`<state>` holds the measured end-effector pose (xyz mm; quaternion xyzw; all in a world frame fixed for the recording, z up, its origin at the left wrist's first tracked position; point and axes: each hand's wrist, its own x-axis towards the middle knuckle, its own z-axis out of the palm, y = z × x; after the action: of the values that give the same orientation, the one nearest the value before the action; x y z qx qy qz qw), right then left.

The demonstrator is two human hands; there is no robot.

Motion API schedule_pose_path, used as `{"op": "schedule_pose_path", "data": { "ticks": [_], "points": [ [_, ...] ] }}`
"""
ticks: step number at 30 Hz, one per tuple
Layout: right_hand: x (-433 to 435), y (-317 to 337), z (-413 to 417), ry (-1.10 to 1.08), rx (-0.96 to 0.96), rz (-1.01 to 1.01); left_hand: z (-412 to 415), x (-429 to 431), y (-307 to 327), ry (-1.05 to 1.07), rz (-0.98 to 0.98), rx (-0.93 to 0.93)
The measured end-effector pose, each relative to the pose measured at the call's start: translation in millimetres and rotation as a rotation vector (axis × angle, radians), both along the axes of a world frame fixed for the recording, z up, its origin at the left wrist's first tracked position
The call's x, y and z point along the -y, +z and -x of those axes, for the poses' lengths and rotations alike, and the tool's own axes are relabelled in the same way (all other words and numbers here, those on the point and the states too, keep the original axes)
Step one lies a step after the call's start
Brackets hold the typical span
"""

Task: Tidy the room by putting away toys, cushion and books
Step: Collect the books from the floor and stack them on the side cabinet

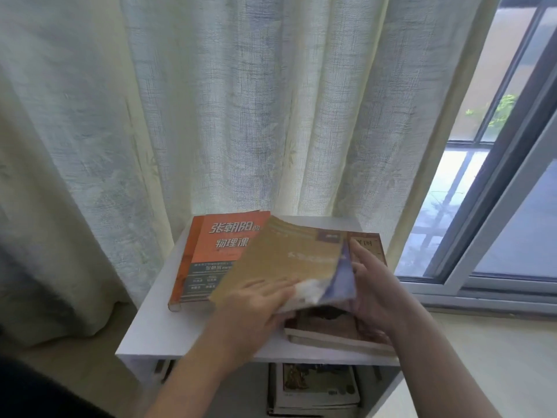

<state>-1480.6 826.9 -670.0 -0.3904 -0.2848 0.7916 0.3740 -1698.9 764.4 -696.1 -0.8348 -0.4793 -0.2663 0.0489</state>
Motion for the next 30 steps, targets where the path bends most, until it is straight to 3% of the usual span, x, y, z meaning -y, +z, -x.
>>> {"op": "schedule_pose_path", "data": {
  "ticks": [3,6,8,12,15,22,26,30],
  "points": [
    [-1.5,-1.3,-9.2,-0.011,0.127,0.020,-16.6,1.1,-5.2,-0.142,0.147,-0.050],
    [-2.8,-3.0,-13.8,-0.138,0.364,-0.051,-19.9,-2.1,-8.2,-0.139,0.181,-0.073],
    [-3.0,-3.3,-15.4,-0.168,0.425,-0.097,-21.3,-2.8,-7.4,-0.119,0.214,-0.066],
    [-3.8,-1.6,-27.2,-0.193,0.457,-0.117,-21.4,-3.5,-7.1,0.019,0.318,-0.025],
    [-4.3,1.2,-39.7,-0.203,0.504,-0.151,-14.1,-5.8,-9.4,0.235,0.343,0.039],
    [-3.4,1.3,-44.8,-0.301,0.982,-0.323,-35.5,10.4,5.1,0.190,0.293,0.149],
    [0.2,4.9,-45.0,-0.275,1.056,-0.396,-29.0,6.8,-1.5,0.203,0.177,0.214],
    [1.5,6.2,-47.4,-0.232,1.158,-0.421,-3.5,-4.4,-11.4,0.499,0.167,0.179]
  ]
}}
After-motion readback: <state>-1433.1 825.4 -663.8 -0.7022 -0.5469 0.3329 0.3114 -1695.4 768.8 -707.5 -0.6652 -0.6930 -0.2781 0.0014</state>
